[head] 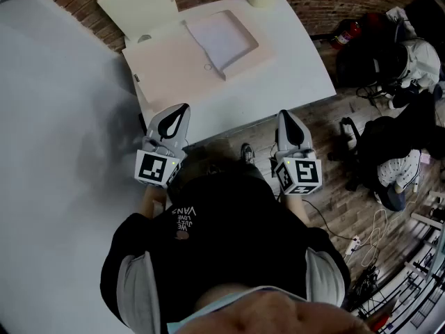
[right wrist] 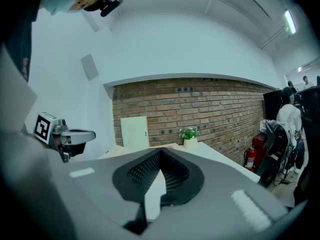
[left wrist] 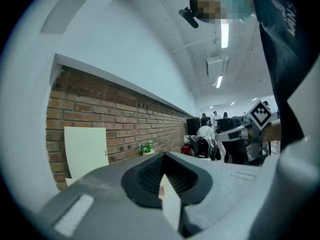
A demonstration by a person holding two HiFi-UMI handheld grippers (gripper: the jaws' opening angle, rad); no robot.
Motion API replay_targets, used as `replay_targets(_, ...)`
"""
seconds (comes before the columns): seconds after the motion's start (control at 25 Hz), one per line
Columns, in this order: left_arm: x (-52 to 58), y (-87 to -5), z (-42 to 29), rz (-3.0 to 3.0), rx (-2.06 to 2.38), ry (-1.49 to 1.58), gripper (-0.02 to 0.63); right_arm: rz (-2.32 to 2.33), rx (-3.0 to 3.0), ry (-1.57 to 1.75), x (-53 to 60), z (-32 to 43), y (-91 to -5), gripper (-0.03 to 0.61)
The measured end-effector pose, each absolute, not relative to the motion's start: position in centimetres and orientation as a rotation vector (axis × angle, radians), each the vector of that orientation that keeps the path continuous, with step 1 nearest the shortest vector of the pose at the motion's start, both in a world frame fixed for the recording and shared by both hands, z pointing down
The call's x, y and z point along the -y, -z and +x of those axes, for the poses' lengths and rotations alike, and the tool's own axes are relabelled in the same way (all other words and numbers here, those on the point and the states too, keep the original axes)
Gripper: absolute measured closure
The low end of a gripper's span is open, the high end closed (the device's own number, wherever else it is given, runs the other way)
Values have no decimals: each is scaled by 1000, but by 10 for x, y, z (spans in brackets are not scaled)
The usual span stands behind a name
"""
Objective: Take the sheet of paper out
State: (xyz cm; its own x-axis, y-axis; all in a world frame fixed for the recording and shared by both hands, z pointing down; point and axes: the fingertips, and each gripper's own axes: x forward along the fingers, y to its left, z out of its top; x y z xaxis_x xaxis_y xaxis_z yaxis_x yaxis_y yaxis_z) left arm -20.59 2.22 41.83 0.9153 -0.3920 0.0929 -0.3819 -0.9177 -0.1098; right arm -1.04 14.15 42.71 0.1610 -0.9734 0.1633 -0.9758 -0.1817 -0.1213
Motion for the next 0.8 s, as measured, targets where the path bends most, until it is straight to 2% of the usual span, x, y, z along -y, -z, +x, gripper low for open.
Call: replay_targets(0.8,-23,-425,-194,-3054,-620,179,614,2386,2072,-380,-139,5,-431,580)
